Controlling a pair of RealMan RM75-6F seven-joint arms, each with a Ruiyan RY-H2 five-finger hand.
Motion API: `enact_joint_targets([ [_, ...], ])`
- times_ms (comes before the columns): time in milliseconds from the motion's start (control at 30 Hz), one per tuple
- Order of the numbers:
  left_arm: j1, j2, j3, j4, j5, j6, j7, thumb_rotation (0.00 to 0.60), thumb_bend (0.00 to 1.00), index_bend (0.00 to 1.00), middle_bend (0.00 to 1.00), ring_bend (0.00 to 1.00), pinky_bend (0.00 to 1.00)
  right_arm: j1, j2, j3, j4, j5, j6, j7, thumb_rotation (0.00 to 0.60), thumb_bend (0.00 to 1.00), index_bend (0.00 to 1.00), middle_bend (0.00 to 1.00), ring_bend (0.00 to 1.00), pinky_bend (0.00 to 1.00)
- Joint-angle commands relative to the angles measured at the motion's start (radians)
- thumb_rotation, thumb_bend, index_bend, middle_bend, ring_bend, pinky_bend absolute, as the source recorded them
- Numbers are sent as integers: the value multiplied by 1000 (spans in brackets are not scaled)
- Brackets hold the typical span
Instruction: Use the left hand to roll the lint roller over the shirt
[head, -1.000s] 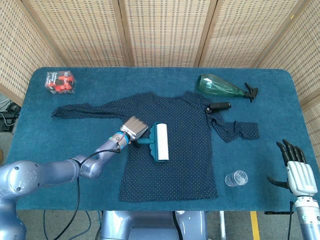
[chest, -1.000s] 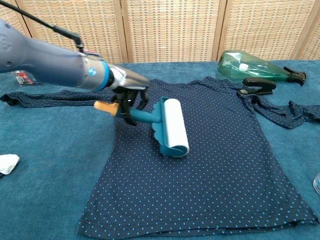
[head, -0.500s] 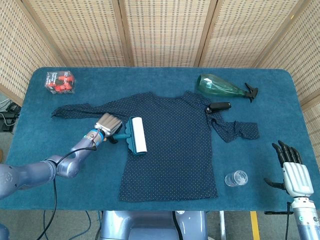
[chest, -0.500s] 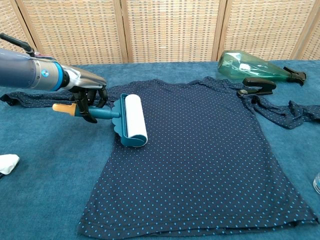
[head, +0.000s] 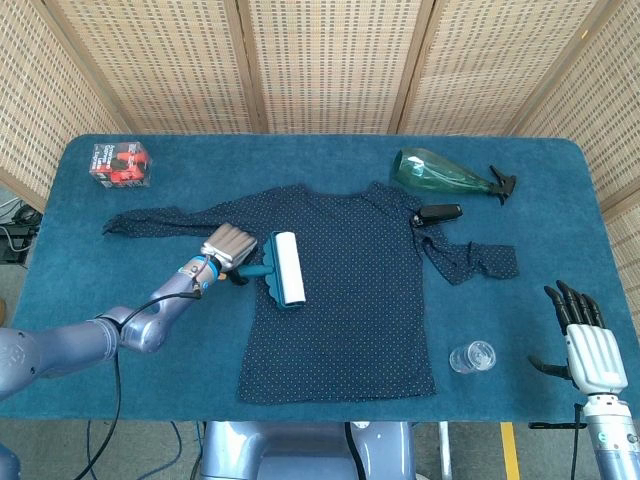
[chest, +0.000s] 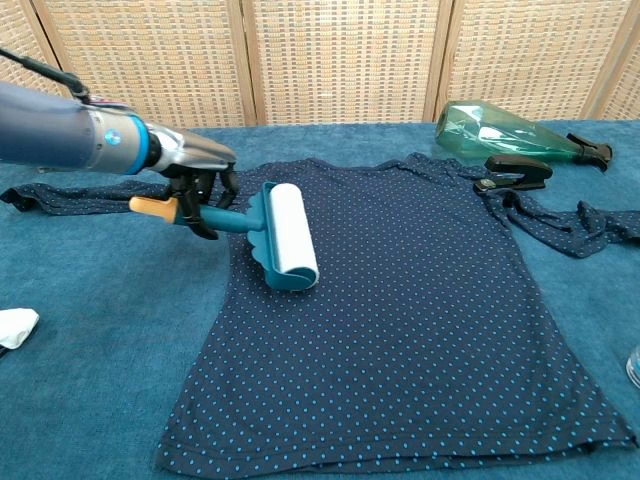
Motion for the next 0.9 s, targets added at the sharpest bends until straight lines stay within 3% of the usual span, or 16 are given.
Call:
enact_joint_targets([
  [33,-25,-31,-11,20,-24,-8,23,600,327,880,870,722,660,0,1,2,1,2,0,4,600,90,0,0,0,0],
  [500,-151,-180,-41,110,-183,-20,119,600,328,880,870,722,661,0,6,10,16,18,-6,25,600,89,0,0,0,0],
  [900,-171,-172,-24,87,-229,-1,144,600,327,880,870,722,660,-1,5,8,16,14,-4,22,600,89,0,0,0,0],
])
